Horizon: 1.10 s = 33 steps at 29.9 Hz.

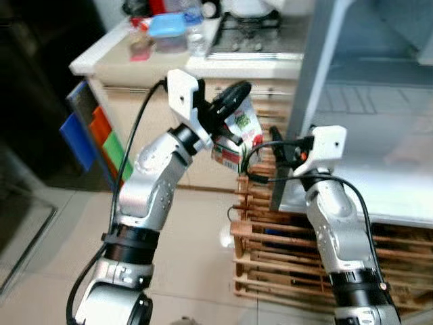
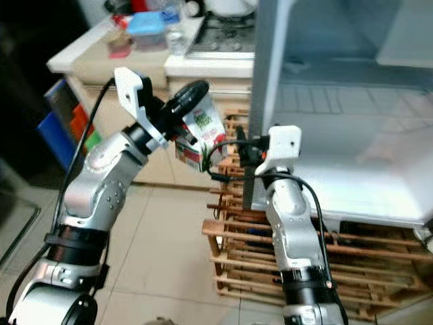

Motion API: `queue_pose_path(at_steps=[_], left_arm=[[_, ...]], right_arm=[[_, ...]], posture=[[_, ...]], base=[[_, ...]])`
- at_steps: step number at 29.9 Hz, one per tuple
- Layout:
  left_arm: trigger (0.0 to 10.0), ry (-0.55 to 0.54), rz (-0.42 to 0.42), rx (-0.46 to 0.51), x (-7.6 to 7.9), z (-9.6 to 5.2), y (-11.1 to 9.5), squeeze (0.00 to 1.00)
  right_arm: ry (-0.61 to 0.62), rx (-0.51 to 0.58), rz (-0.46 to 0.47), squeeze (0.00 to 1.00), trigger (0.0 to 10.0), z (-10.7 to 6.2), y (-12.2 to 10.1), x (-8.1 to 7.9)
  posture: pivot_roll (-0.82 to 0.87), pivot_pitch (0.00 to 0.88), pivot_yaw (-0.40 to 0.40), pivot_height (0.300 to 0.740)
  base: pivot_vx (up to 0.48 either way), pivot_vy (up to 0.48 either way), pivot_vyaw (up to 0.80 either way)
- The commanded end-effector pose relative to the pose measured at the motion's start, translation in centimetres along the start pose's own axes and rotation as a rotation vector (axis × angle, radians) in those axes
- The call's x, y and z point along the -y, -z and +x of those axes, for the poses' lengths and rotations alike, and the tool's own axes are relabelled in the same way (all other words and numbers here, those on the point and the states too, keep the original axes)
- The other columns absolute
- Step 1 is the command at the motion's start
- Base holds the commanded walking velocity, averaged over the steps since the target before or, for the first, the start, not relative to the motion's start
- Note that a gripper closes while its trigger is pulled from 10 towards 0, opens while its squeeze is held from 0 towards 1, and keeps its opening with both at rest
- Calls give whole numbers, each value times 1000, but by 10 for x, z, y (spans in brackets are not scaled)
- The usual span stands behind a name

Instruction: Restocking fridge

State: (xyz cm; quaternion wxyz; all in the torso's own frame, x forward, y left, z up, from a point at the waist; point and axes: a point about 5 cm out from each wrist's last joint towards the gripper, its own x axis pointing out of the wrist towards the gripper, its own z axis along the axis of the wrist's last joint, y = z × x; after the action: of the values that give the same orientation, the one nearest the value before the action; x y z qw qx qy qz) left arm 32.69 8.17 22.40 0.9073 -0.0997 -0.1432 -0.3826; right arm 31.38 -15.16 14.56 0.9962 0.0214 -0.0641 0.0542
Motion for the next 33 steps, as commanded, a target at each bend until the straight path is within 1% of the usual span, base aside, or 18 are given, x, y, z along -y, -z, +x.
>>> queue_pose_path(at_steps=[1, 5, 11, 19, 24, 28, 33], left_arm=[[10000, -1, 15, -26, 0, -1, 0, 0], [10000, -16, 22, -17, -1, -1, 0, 0], [10000, -4, 20, -30, 0, -2, 0, 0], [10000, 2, 20, -24, 1, 0, 0, 0], [10000, -7, 27, -23, 0, -1, -1, 0], [10000, 26, 40, -39, 4, 0, 4, 0], [10000, 43, 16, -41, 9, 2, 6, 0]], right_arm=[[39, -2, 3, 0, 10000, -5, 1, 9], [34, -4, 4, 0, 10000, -4, 1, 7], [34, -8, 9, 0, 10000, -5, 2, 6], [43, -13, 10, 0, 10000, -7, 3, 8], [44, -15, 11, 0, 10000, -6, 4, 8], [41, -13, 14, 0, 10000, -6, 3, 6], [44, -12, 15, 0, 10000, -7, 3, 6]], posture=[[-149, 0, 96, 740], [-144, 0, 94, 740], [-147, 0, 99, 740], [-150, 0, 101, 740], [-149, 0, 101, 740], [-144, 0, 102, 740], [-151, 0, 108, 740]], base=[[-371, -304, 0], [-360, -319, 0], [0, 0, 0], [-289, -383, 0], [0, 0, 0], [0, 0, 0], [325, -350, 0]])
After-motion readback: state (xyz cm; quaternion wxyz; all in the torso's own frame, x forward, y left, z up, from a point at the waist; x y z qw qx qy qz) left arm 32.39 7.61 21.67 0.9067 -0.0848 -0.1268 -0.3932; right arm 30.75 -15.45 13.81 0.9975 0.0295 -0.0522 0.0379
